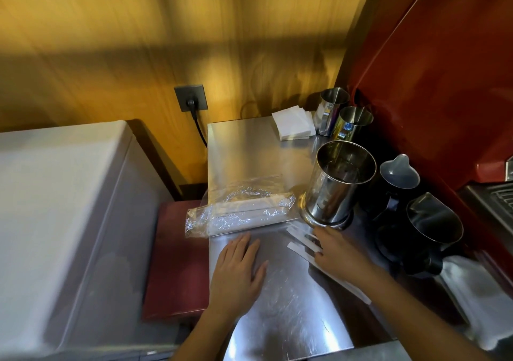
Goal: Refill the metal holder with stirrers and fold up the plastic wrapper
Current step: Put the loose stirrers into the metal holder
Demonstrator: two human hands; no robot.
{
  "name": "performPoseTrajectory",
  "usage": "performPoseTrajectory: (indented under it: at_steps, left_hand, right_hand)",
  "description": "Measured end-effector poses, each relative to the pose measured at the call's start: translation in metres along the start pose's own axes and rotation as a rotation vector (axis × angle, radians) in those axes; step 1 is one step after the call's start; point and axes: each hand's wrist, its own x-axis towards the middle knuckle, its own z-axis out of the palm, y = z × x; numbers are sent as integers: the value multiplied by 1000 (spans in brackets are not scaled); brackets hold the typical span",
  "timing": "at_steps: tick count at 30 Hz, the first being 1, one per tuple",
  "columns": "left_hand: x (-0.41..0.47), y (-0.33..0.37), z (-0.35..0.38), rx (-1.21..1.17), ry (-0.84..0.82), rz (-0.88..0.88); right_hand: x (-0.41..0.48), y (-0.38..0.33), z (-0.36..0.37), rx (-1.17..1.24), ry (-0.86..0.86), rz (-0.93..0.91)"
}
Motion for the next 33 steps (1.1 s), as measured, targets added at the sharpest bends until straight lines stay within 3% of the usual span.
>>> performPoseTrajectory:
  at_steps: [5, 15, 19, 33]
  left_hand:
    - [0, 1, -1, 3, -3, -2]
    - [0, 3, -4, -5, -19, -10]
    - [0, 4, -4, -5, -22, -15]
    - [-1, 8, -5, -3, -45, -34]
  right_hand:
    - [7, 0, 4, -89, 13, -30]
    - [-2, 13, 2, 77, -2, 30]
    - [-13, 12, -10, 157, -81, 28]
    - [-14, 2, 7, -138, -197, 10]
